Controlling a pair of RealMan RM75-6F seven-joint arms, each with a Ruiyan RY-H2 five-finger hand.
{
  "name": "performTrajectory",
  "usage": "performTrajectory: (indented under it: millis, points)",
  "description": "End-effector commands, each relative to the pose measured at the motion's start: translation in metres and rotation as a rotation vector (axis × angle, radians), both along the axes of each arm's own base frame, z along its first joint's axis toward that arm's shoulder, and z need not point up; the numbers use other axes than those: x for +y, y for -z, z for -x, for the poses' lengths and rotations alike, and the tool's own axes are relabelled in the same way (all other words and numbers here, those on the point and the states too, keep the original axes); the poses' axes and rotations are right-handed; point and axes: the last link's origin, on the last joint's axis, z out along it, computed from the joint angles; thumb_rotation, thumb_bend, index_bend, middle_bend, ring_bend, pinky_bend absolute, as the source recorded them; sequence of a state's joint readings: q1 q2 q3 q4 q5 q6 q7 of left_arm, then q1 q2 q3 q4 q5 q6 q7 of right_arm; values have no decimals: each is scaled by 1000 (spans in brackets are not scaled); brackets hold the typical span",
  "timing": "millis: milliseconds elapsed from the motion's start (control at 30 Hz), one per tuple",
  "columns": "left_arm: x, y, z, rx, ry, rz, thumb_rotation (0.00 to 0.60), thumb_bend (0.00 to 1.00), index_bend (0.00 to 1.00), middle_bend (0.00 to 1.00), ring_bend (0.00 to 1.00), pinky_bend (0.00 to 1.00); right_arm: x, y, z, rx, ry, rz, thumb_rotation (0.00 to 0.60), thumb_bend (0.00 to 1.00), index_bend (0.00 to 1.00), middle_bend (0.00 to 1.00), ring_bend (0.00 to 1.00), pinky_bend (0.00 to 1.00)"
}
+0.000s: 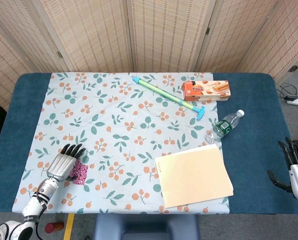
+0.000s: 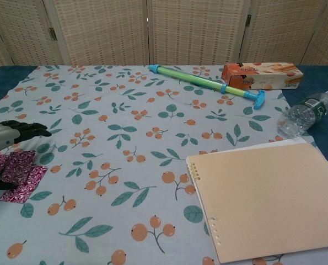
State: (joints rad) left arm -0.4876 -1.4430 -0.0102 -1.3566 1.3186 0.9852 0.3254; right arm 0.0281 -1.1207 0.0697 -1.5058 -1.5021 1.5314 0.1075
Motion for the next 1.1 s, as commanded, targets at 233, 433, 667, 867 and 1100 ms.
performTrajectory:
  millis: [233, 433, 667, 867, 1100]
  points:
    - [14, -5, 3, 9, -16, -37, 600, 134, 26, 3, 0, 0, 0, 0, 1, 0, 4, 1, 500, 364, 0, 0, 0, 0]
    - [25, -5, 7, 28, -31, -49, 600, 134, 26, 3, 0, 0, 0, 0, 1, 0, 7, 2, 501, 364, 0, 0, 0, 0]
    - [38, -8, 10, 38, -49, -76, 600, 134, 26, 3, 0, 0, 1, 0, 1, 1, 10, 3, 501, 364, 0, 0, 0, 0]
    - [50, -12, 9, 51, -51, -101, 600, 134, 27, 3, 0, 0, 1, 0, 1, 1, 12, 7, 501, 364, 0, 0, 0, 0]
    - [62, -16, 9, 49, -78, -117, 600, 134, 27, 3, 0, 0, 2, -1, 1, 1, 15, 12, 500, 363, 0, 0, 0, 0]
